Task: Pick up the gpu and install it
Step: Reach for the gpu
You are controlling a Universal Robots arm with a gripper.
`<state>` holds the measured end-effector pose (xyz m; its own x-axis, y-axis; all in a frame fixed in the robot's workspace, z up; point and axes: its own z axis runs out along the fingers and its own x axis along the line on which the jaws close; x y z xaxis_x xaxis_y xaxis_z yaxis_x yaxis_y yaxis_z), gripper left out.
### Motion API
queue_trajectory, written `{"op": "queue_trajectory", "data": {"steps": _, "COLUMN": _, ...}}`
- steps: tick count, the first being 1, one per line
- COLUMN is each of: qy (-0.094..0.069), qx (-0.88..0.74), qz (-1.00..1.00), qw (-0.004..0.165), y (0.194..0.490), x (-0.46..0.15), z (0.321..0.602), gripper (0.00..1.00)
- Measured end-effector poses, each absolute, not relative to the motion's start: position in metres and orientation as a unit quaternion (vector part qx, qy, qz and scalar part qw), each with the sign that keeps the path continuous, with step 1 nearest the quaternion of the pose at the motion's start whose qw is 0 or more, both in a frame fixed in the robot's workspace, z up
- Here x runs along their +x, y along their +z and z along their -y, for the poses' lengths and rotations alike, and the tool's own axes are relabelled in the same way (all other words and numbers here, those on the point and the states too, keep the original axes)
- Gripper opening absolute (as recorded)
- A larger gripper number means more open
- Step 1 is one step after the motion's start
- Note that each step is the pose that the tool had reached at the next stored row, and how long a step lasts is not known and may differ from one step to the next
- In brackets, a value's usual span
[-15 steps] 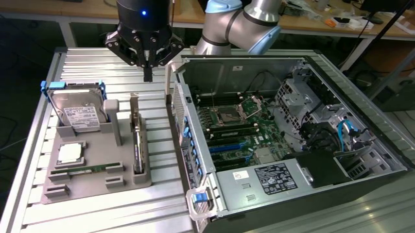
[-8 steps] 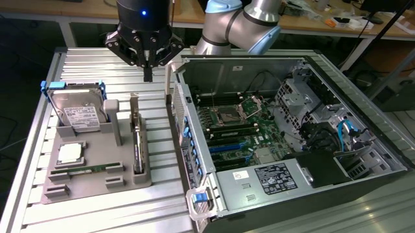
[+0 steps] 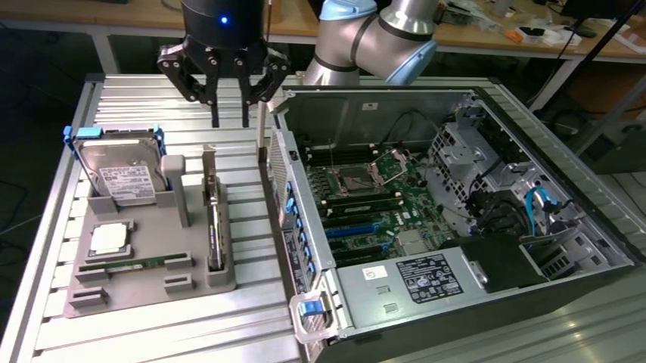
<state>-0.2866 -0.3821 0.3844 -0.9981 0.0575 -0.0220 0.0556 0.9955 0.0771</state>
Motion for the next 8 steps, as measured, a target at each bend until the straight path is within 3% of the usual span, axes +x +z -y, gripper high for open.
{"op": "queue_trajectory", "data": {"steps": 1, "qy": 0.038, "qx": 0.028, "qz": -0.999, "qw": 0.012, "y": 0.3844, "x": -0.2866, "z": 0.3821, "gripper": 0.47}}
{"op": "queue_trajectory", "data": {"steps": 3, "qy": 0.038, "qx": 0.028, "qz": -0.999, "qw": 0.012, "y": 0.3843, "x": -0.2866, "z": 0.3821, "gripper": 0.47}}
{"op": "queue_trajectory", "data": {"steps": 4, "qy": 0.038, "qx": 0.028, "qz": -0.999, "qw": 0.012, "y": 0.3844, "x": -0.2866, "z": 0.3821, "gripper": 0.54}}
{"op": "queue_trajectory", "data": {"steps": 8, "qy": 0.038, "qx": 0.028, "qz": -0.999, "qw": 0.012, "y": 0.3843, "x": -0.2886, "z": 0.3821, "gripper": 0.54}}
